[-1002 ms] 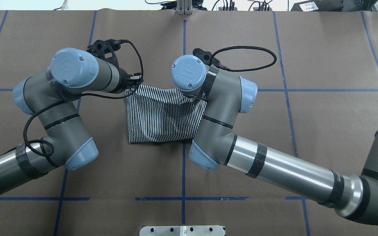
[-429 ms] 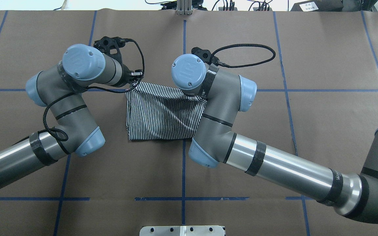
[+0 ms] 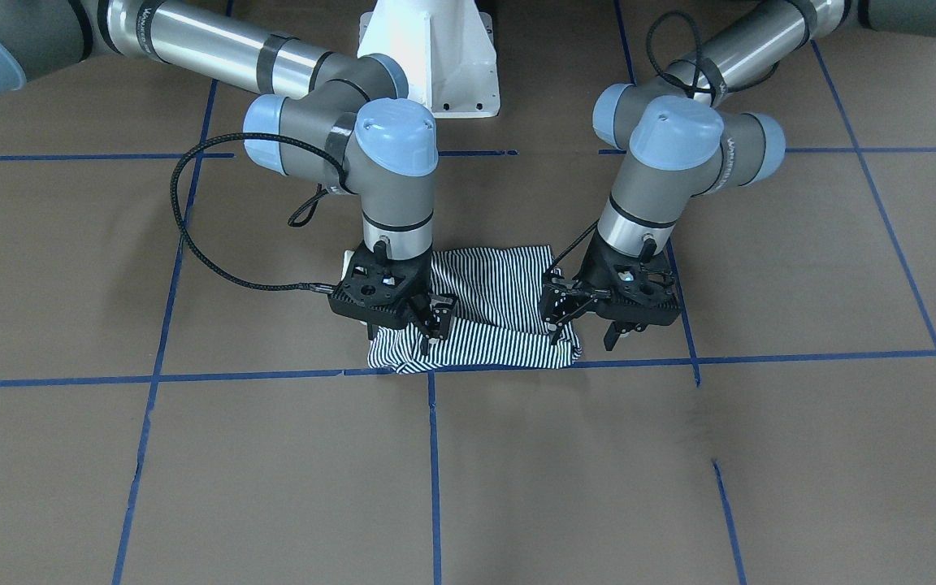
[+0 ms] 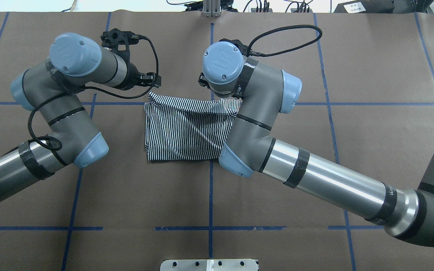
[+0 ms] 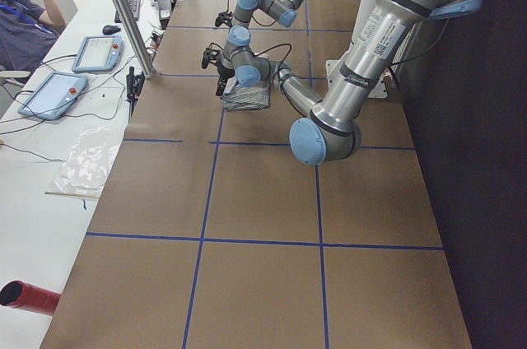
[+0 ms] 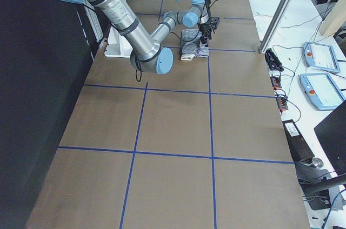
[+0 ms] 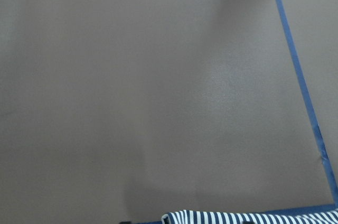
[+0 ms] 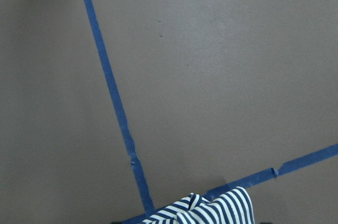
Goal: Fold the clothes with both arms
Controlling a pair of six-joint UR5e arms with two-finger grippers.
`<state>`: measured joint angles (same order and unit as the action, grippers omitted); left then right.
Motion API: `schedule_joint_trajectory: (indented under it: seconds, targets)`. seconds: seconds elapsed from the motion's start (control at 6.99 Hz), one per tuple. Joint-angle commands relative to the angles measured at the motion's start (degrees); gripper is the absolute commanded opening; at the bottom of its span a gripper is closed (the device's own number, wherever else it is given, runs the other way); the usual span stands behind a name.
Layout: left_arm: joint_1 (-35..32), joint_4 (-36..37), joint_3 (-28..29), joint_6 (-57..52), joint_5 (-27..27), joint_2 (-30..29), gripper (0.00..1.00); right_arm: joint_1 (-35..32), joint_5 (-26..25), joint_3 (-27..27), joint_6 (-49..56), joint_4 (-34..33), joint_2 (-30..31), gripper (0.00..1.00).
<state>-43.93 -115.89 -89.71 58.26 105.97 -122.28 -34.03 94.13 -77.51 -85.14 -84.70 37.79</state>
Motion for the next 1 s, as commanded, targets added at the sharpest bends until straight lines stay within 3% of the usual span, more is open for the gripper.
schedule_joint_trajectory:
  seconds: [0.0,0.29,0.43,0.86]
  targets:
    - [-1.51,-0.12,-1.78,-3.07,2.31,1.43,1.00,2.81,0.01,-0.62,2.51,-0.29,-0.79,1.00]
    - [-1.51,-0.12,-1.78,-2.54,2.31,1.52,1.00,7.30,-5.52,0.34,7.15,-1.25,-0.44,1.00]
    - [-1.51,-0.12,-1.78,-2.19,2.31,1.52,1.00,7.40,-5.63,0.35,10.22,-4.91,-0.79,1.00]
    - [-1.42,-0.12,-1.78,-1.40,2.31,1.61,1.00,8.02,-6.24,3.32,13.05,-4.95,-0.61,1.00]
